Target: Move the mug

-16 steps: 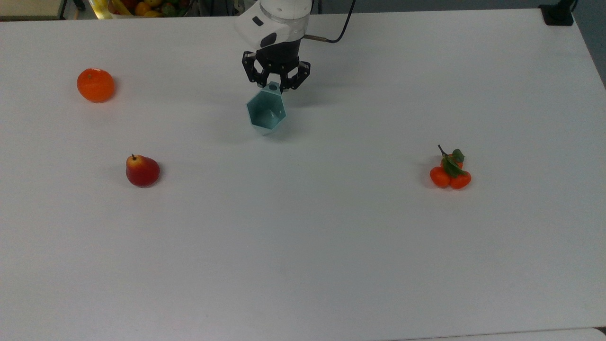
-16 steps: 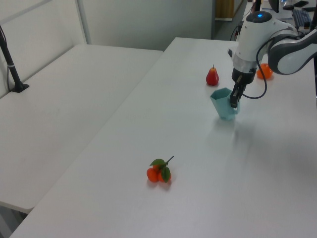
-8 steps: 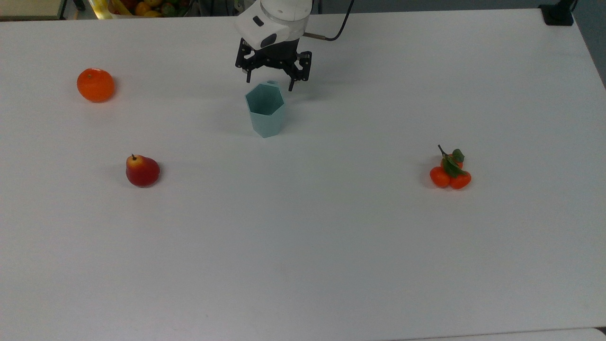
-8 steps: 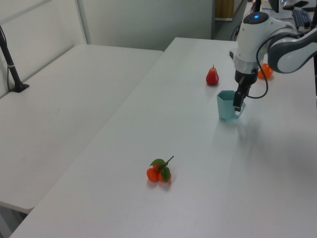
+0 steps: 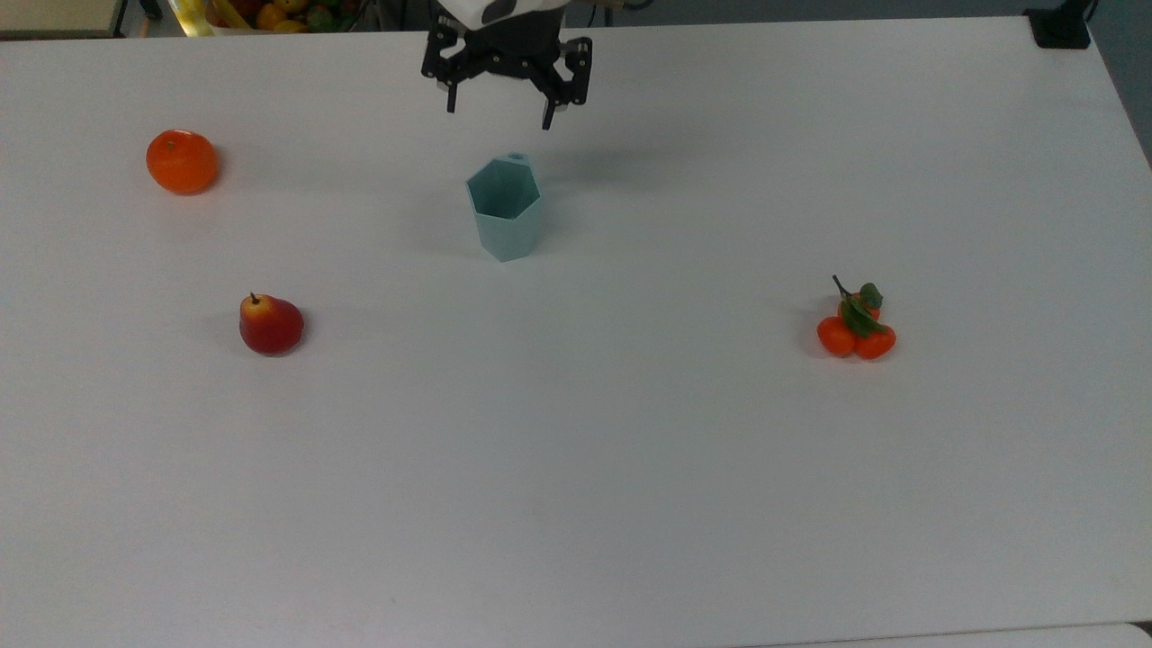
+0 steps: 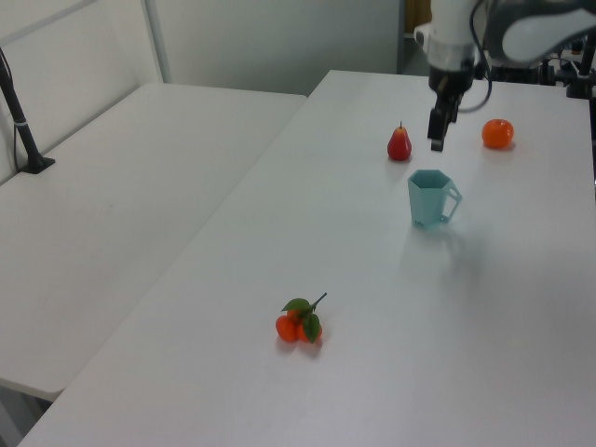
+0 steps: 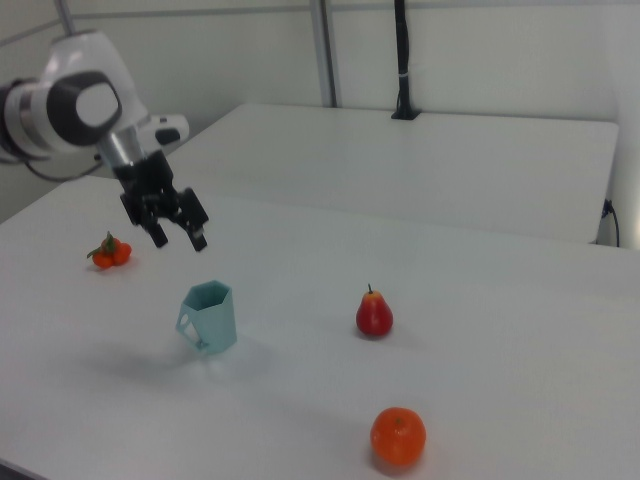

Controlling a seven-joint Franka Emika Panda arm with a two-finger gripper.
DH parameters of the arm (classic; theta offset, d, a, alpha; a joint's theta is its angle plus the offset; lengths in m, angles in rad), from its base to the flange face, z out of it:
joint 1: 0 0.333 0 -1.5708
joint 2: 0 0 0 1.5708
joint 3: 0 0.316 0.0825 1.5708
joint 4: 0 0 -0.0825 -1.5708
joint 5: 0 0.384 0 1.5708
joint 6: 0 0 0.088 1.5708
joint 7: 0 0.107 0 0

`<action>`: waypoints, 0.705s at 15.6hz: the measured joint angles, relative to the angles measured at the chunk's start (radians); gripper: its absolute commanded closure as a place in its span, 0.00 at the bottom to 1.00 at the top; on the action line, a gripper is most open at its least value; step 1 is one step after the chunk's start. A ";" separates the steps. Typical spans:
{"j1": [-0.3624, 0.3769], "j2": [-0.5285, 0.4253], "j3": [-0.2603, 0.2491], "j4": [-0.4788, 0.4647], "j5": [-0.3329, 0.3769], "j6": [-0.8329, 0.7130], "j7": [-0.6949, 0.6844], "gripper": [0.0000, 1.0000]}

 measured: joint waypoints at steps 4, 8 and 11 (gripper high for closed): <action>-0.026 0.010 -0.003 0.157 0.087 -0.125 -0.072 0.00; -0.051 0.010 -0.011 0.251 0.175 -0.279 -0.187 0.00; -0.061 0.006 -0.012 0.285 0.180 -0.325 -0.209 0.00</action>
